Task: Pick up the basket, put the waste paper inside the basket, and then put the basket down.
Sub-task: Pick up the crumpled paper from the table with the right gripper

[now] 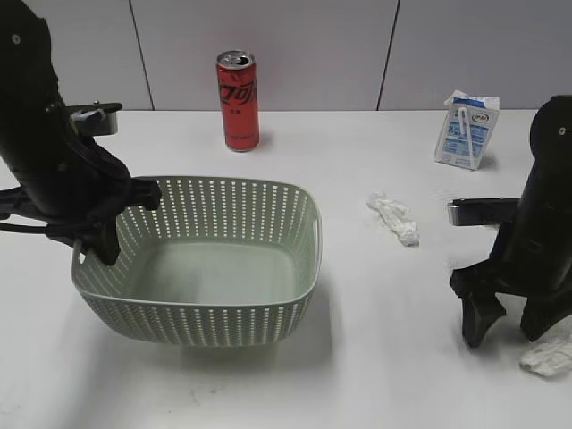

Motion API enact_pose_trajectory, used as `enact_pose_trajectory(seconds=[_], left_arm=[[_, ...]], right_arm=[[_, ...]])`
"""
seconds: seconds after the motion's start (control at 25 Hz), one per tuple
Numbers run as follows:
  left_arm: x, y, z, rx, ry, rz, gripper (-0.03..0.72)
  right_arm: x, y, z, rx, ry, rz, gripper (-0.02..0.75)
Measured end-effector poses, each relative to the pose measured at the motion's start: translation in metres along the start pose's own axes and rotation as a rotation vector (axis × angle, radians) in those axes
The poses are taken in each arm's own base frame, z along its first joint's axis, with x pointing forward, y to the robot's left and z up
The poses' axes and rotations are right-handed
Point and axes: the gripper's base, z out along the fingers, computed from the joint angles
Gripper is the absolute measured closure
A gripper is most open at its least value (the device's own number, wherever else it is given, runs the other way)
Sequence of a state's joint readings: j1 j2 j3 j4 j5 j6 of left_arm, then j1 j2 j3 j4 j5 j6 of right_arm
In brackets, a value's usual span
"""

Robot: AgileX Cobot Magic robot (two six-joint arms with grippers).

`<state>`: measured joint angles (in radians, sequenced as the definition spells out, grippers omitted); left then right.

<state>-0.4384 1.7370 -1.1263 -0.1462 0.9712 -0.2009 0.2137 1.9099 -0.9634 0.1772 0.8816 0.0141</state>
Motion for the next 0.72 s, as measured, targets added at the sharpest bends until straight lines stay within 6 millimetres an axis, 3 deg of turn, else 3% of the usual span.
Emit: enact_pose_trajectory(seconds=[0.56,0.64,0.72], left_arm=[[-0.002,-0.001,0.0,0.007,-0.019,-0.002,0.688],[-0.002,-0.001,0.0,0.007,-0.02,-0.002,0.688],[-0.002,-0.001,0.0,0.008,-0.02,-0.002,0.688]], right_arm=[[-0.007,0.0,0.003,0.0,-0.01,0.001,0.147],[-0.009,0.001,-0.001,0.003,-0.01,-0.006,0.147],[-0.012,0.002,-0.017,0.014,-0.024,-0.028,0.147]])
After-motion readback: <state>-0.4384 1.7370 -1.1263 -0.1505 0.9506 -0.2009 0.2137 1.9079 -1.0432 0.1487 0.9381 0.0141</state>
